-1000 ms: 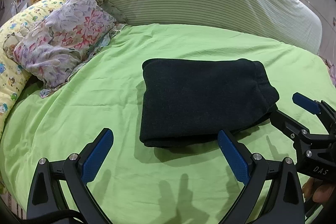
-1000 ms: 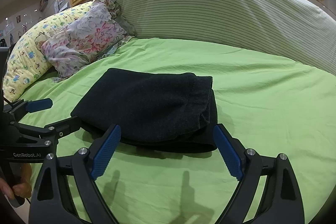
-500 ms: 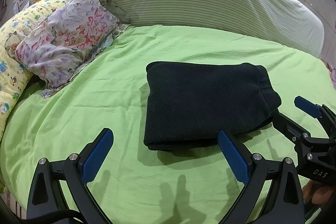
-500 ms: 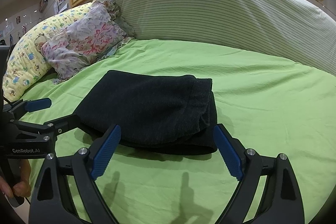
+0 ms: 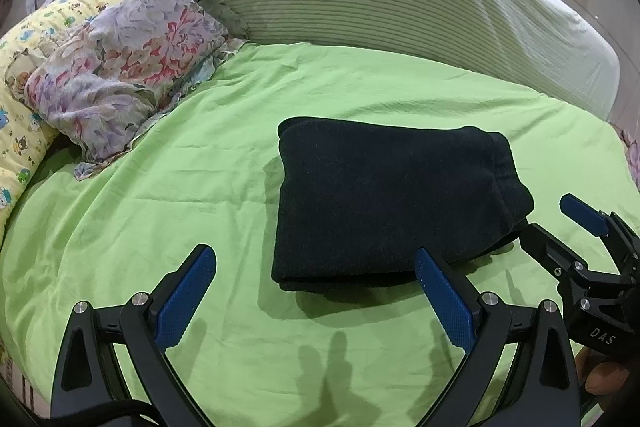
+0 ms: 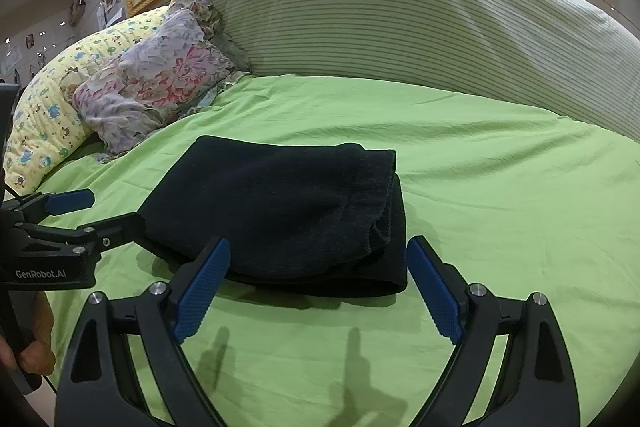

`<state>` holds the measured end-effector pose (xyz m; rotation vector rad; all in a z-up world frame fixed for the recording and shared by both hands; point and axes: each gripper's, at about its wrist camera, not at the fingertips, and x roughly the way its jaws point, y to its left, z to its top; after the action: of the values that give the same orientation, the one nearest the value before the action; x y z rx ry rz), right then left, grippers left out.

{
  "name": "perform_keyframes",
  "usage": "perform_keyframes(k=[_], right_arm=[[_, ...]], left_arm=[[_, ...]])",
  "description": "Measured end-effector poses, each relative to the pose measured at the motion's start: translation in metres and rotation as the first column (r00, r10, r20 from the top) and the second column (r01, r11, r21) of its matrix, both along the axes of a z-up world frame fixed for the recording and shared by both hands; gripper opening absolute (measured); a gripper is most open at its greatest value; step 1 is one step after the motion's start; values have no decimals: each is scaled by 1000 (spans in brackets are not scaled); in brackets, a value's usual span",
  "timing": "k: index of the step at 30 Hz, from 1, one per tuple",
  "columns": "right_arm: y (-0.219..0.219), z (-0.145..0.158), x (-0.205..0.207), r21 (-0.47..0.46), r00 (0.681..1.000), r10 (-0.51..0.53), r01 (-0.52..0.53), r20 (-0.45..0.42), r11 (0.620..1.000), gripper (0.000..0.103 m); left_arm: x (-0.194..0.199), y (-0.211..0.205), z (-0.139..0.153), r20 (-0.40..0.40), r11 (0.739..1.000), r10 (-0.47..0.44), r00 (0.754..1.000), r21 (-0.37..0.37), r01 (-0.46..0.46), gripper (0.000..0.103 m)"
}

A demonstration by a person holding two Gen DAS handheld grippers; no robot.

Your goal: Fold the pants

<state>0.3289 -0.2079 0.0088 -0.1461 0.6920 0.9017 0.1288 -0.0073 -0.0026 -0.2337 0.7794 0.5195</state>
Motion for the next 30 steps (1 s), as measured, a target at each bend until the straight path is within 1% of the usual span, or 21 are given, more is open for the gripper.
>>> perform_keyframes(k=[4, 8, 15, 30], right_arm=[[0, -1, -2, -4, 1000, -3, 3, -1, 1000, 90], [0, -1, -2, -7, 1000, -4, 4, -3, 1000, 90], [-1, 2, 4, 2, 1000, -17, 17, -4, 1000, 90], [-7, 2, 9, 18, 999, -47, 48, -18, 999, 90]], left_arm=[[1, 1, 1, 4, 1000, 4, 1000, 3, -4, 100], [2, 2, -2, 10, 1000, -9, 1000, -21, 10, 100], [5, 5, 0, 17, 1000, -19, 1000, -5, 19, 100], [13, 4, 1, -3, 1000, -11, 1000, 4, 11, 100]])
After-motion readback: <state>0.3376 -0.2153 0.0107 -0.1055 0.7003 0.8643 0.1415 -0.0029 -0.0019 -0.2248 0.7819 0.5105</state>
